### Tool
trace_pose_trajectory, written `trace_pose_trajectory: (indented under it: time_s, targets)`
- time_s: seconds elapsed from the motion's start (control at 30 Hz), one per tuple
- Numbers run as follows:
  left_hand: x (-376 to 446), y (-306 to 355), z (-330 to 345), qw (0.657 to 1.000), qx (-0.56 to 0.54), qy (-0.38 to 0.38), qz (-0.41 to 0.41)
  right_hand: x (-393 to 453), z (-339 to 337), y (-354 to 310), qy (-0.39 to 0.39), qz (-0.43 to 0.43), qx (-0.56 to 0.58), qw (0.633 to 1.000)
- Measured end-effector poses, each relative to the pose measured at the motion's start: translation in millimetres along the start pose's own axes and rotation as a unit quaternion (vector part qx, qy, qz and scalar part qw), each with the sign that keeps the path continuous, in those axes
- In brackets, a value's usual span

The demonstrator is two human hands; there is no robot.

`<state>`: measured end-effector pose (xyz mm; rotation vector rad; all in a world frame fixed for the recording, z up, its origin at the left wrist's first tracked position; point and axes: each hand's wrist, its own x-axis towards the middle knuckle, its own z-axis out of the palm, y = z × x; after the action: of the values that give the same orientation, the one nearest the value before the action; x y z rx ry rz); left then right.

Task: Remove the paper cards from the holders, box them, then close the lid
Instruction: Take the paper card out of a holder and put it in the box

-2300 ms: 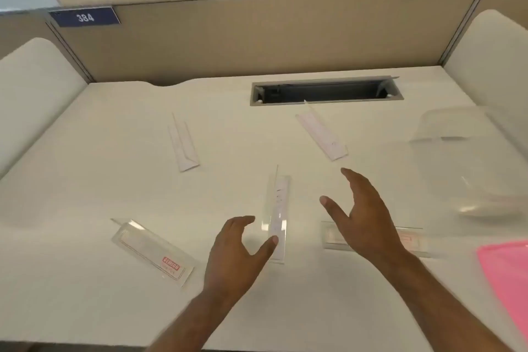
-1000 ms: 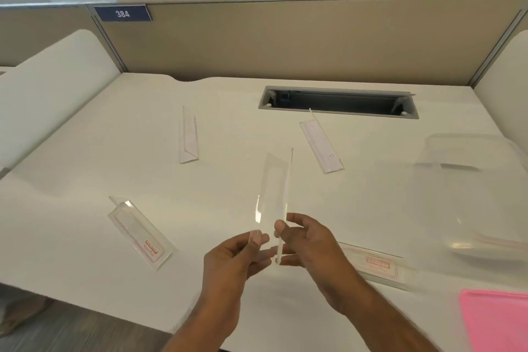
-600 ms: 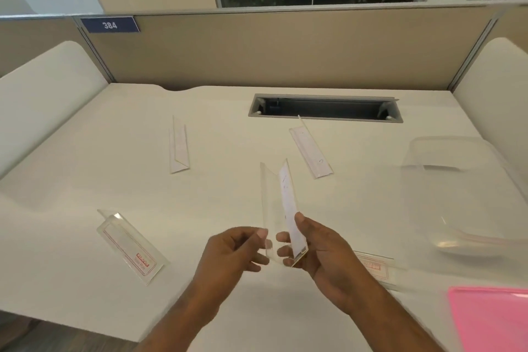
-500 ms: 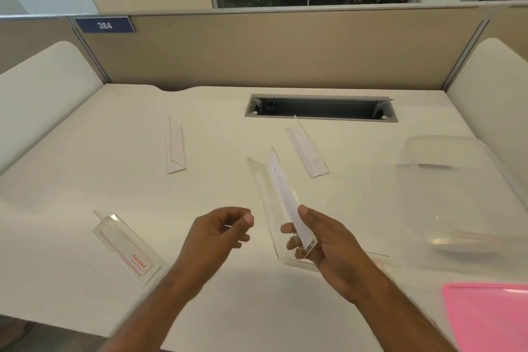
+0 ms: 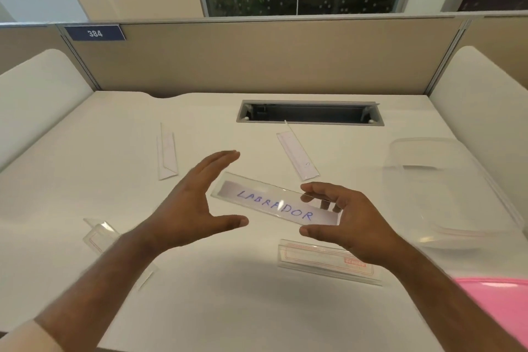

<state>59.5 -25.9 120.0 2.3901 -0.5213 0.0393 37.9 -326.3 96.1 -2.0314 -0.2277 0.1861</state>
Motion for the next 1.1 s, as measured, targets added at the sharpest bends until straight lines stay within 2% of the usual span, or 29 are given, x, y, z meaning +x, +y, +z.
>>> trace_pose_trajectory:
  time_s: [0.13, 0.67, 1.1]
  targets:
    - [1, -1, -1, 0.999, 0.009, -0.043, -0.017, -6, -6, -3, -0.005, -0.034, -0.049, 0.998]
    - [-9, 9, -9, 0.994, -0.077, 0.064, 0.038, 0, -23, -11, 0.074, -0.168, -0.183, 0.966]
    - [0, 28, -23, 0.991, -0.076, 0.089, 0.059, -5, -46, -37, 0.102, -0.195, -0.164, 0.962]
